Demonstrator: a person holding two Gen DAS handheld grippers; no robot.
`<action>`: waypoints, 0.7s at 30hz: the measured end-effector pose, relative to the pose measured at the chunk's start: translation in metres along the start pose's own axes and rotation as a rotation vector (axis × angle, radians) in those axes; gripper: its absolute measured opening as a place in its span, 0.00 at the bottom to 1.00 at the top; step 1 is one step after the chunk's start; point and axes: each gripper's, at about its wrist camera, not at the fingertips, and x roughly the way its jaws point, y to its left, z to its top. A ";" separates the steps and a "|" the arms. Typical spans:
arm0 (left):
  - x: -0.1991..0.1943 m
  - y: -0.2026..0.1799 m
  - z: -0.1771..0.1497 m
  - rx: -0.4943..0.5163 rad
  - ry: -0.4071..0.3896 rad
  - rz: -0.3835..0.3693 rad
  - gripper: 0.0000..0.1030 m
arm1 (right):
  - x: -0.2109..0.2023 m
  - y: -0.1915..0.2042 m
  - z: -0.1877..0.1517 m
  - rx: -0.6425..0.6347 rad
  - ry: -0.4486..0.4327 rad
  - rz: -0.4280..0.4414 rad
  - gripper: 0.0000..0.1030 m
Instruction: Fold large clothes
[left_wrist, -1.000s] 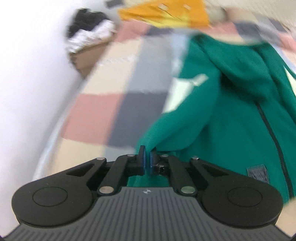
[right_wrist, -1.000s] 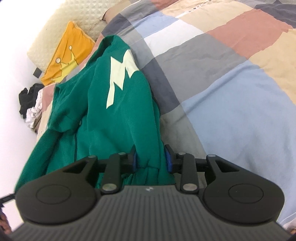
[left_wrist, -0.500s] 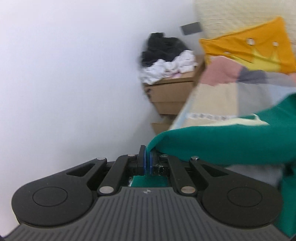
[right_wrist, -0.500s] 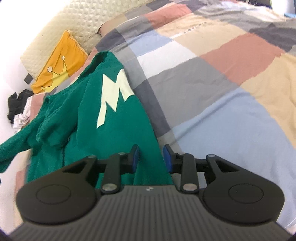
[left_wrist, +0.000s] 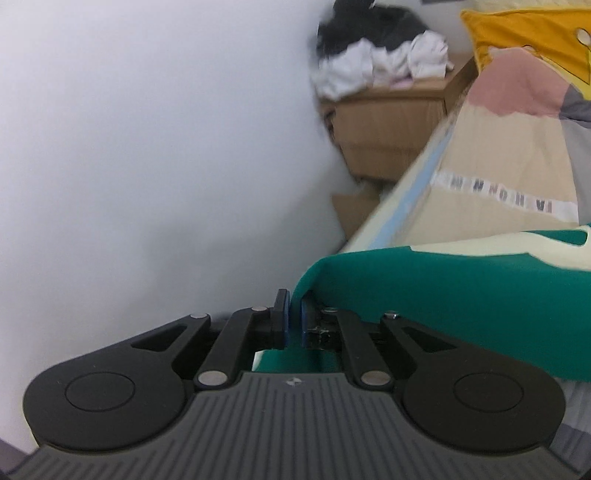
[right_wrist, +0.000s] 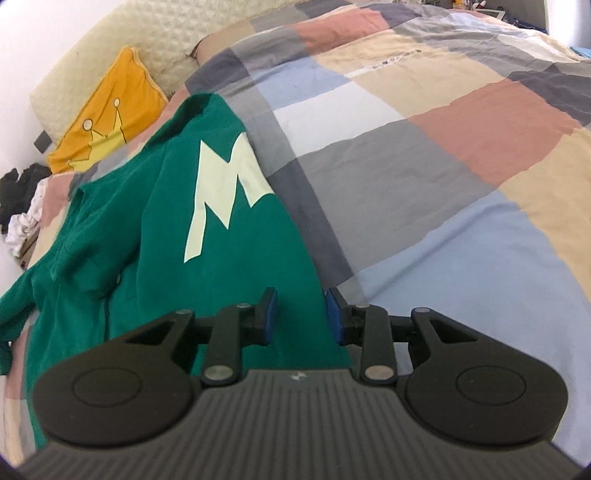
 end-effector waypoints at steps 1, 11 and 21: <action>0.005 -0.001 -0.005 -0.004 0.009 -0.010 0.11 | 0.002 0.001 0.000 -0.002 0.004 0.000 0.32; -0.036 0.030 -0.036 -0.083 0.036 -0.137 0.68 | 0.003 0.002 0.000 -0.007 0.019 0.025 0.32; -0.145 0.076 -0.126 -0.325 0.156 -0.476 0.70 | -0.023 0.002 -0.010 -0.059 -0.003 0.094 0.32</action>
